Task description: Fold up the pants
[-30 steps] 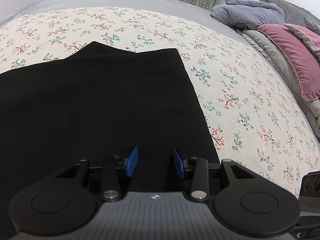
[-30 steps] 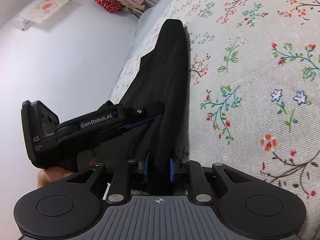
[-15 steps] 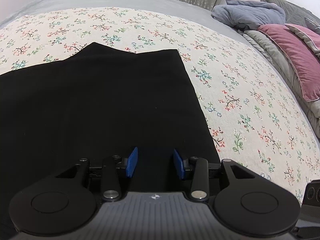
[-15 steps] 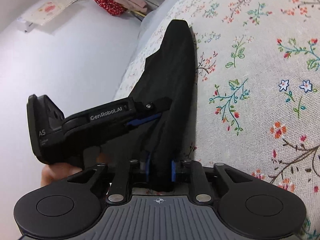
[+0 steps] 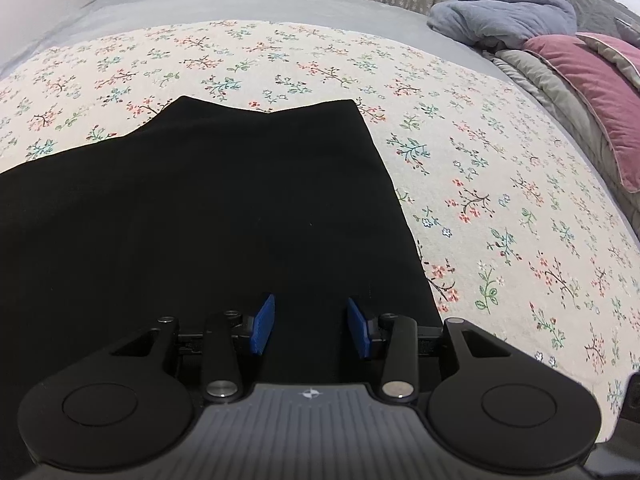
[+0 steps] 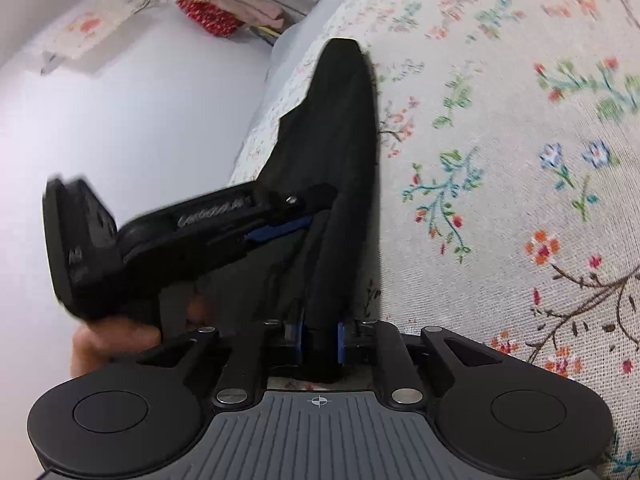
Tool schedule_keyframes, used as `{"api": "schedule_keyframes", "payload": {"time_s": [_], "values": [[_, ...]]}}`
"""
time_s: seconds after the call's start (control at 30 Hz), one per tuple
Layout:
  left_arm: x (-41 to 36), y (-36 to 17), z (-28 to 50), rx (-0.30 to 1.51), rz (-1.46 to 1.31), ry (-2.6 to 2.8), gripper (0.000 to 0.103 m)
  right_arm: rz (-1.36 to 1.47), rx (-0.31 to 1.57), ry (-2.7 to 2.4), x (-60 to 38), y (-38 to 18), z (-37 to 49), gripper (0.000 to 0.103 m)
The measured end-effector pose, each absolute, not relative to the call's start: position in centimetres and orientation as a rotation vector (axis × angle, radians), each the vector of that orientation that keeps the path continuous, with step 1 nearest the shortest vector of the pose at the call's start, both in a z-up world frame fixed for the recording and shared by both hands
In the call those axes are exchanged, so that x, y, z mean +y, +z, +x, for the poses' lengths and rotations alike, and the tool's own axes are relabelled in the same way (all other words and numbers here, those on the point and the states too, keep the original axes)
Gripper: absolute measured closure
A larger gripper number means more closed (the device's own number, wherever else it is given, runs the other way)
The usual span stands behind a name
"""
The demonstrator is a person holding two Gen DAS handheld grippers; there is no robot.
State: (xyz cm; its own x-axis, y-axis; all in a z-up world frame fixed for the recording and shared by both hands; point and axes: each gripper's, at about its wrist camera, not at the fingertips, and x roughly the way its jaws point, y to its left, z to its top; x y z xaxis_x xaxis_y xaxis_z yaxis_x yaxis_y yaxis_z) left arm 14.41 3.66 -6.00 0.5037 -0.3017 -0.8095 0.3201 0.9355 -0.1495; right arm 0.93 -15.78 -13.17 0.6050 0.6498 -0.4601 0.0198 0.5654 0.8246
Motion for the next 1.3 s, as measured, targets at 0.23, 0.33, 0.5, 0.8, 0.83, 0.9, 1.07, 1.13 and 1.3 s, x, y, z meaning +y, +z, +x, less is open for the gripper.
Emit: {"api": "schedule_keyframes", "payload": {"time_s": [0.23,0.33,0.5,0.8,0.83,0.9,1.07,1.13,1.3], "values": [[2.7,-3.8,14.6,0.923,0.047,-0.349,0.050,0.793,0.839,0.416,-15.0,-11.9,0.5,0.090],[0.1,-2.8,14.6,0.901,0.137,-0.368,0.050,0.799,0.840,0.414,-15.0,-12.1,0.5,0.090],[-5.4,-3.3,15.8,0.906,0.336,-0.397,0.046,0.804,0.843,0.415,-15.1,-12.2,0.5,0.090],[-11.5,-7.2,19.3,0.853,0.750,-0.180,0.046,0.750,0.834,0.415,-14.6,-11.9,0.2,0.092],[-11.5,-7.4,19.9,0.852,0.763,-0.162,0.047,0.739,0.833,0.418,-14.5,-11.8,0.2,0.092],[-11.5,-7.7,20.9,0.865,0.766,-0.146,0.074,0.707,0.830,0.423,-14.2,-11.6,0.1,0.092],[-11.6,-7.5,22.1,0.895,0.682,-0.121,0.090,0.668,0.831,0.421,-14.0,-11.2,-0.1,0.093],[-11.2,-6.9,22.4,0.897,0.618,-0.133,0.090,0.673,0.829,0.419,-14.3,-11.1,0.0,0.094],[-9.1,-3.5,23.0,0.912,0.401,-0.170,0.090,0.670,0.815,0.483,-15.4,-9.2,-0.4,0.094]]}}
